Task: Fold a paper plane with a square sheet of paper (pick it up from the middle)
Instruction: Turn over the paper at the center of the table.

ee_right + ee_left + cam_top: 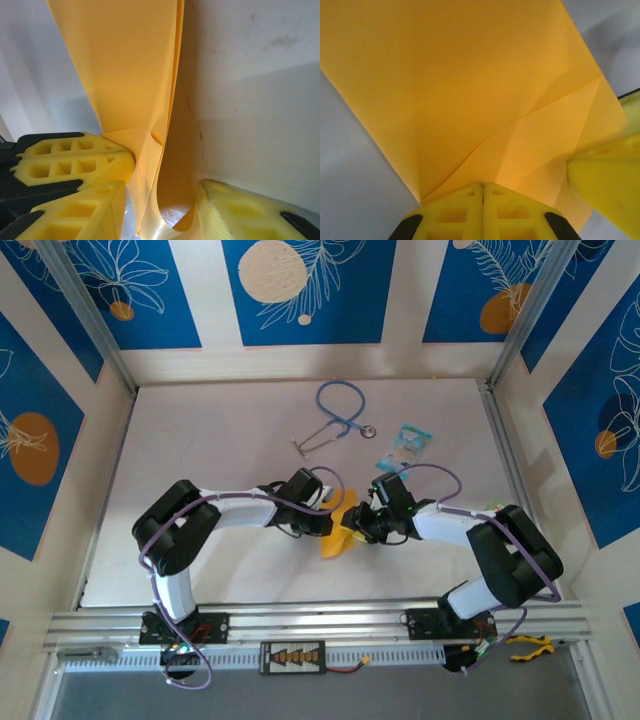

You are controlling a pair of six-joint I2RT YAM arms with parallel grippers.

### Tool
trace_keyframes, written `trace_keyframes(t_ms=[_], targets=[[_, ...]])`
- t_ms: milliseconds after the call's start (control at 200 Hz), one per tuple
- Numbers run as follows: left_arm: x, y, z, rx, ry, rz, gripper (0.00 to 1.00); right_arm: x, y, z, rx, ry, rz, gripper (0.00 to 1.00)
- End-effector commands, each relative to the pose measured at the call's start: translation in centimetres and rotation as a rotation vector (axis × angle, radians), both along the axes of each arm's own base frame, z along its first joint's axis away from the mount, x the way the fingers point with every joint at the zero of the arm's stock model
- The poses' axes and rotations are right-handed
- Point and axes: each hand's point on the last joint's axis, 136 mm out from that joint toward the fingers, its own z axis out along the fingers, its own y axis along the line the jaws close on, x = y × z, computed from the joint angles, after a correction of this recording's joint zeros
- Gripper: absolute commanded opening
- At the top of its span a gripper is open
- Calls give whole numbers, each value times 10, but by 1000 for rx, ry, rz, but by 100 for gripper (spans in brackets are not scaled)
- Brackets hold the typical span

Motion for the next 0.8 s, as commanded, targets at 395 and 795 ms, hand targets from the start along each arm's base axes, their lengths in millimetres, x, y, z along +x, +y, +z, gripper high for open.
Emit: trace_keyframes(t_ms=[395, 795], targets=[[-17, 22, -23, 92, 79, 4, 0, 21, -2, 3, 85, -50, 36, 38], [-16, 21, -18, 78, 72, 10, 0, 20, -7, -10, 89, -46, 23, 27]])
